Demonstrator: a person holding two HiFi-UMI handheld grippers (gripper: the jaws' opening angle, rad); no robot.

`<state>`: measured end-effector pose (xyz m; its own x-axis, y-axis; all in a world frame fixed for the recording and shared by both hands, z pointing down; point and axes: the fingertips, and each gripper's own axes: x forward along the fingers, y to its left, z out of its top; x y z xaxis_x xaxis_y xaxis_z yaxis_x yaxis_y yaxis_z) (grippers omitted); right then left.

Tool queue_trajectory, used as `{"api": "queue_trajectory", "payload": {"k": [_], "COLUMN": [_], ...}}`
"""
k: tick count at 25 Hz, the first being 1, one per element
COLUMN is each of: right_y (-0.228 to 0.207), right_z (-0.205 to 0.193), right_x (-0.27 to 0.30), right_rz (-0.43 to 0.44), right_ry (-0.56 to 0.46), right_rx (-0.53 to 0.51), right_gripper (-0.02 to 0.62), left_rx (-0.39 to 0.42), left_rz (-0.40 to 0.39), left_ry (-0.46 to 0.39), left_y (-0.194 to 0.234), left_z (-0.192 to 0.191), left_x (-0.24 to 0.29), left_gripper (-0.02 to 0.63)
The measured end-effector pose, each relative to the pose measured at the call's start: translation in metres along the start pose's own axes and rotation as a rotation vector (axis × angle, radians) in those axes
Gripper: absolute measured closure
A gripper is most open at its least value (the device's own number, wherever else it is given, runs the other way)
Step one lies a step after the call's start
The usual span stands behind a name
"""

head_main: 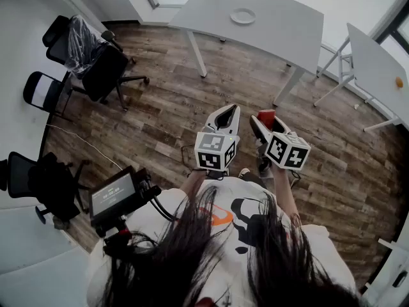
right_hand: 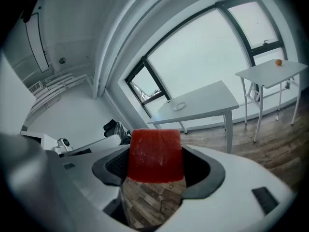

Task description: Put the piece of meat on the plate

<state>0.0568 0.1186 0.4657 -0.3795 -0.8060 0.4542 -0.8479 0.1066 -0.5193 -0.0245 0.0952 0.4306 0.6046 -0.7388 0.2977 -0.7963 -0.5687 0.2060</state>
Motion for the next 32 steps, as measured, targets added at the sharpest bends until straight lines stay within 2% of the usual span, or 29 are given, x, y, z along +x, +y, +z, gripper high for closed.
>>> {"api": "queue_trajectory", "payload": {"k": [14,25,32], "right_y": [-0.006,-0.031,-0.043], "right_z": [0.009,0.008,0.011], "right_x": [-0.005,-0.018,-0.017], "right_rz": [0.009,-0.015,0.016], "right_ry": [-0.036,-0.034,-0.018], "right_rx": [-0.018,-0.034,-0.023], "right_gripper": [0.281,0.281,0.281], "left_rx": [0.010,0.018,0.007], "left_rz": [0.011,0.017,0.031], "left_ry": [0.020,0.037,0.045], "left_y": [-0.005,-0.025,-0.038], "left_z": [-0.004,-0.013,-0.021], "left_x": [0.004,0.013,0.019], "left_gripper": [0.601,0.601,0.601]}}
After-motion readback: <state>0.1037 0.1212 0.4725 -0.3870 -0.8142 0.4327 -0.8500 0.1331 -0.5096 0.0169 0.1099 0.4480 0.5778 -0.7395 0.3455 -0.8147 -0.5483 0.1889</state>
